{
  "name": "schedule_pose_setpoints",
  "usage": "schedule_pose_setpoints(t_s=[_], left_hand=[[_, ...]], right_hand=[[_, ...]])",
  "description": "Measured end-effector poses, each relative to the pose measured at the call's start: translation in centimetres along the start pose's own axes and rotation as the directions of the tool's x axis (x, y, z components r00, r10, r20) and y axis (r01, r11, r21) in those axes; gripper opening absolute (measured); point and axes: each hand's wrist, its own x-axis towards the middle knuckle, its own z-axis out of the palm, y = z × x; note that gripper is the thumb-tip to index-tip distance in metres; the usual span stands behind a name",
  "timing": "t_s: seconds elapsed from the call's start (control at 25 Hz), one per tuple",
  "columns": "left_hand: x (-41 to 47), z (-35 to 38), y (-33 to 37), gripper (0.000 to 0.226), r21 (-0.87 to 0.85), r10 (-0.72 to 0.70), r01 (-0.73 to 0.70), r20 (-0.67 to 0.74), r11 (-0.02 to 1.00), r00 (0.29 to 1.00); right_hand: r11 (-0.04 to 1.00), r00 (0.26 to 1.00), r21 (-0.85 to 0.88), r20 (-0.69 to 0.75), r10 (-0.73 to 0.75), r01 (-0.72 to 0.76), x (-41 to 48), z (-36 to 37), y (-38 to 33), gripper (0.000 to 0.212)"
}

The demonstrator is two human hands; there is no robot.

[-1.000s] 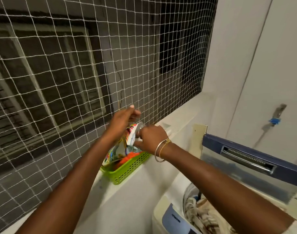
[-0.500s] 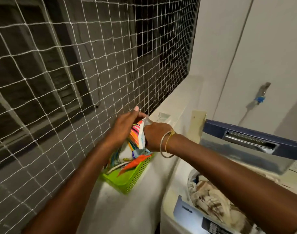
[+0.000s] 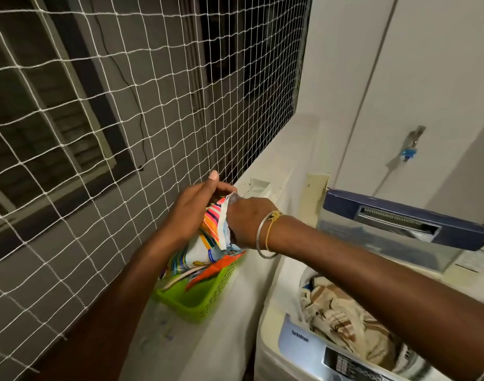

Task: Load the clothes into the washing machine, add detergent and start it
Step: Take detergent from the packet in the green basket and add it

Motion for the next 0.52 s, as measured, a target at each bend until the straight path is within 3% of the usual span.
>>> schedule_pose_setpoints(t_s=[0.12, 0.2, 0.4, 0.52], left_hand=[[-0.2, 0.2, 0.1, 0.054, 0.003, 0.010, -0.010, -0.044, 1.000, 0.999], [-0.4, 0.3, 0.1, 0.054, -0.011, 0.009, -0.009, -0.059, 1.000, 0.998], [-0.9, 0.6, -0.1, 0.053, -0.002, -0.004, 0.004, -0.081, 1.000, 0.997], [-1.1, 0.8, 0.1, 0.054, 0.036, -0.004, 0.008, -0.091, 0.999, 0.996]], right_hand=[[0.997, 0.979, -0.063, -0.191, -0.066, 0.055, -0.7, -0.1, 0.5, 0.047], [0.991, 0.961, -0.077, -0.250, -0.121, 0.105, -0.8, 0.4, 1.2, 0.045], [0.958, 0.942, 0.136, -0.262, -0.210, 0.252, -0.3, 2.4, 2.2, 0.054], [0.928, 0.937, 0.203, -0.226, -0.265, 0.312, 0.4, 2.1, 2.6, 0.030]])
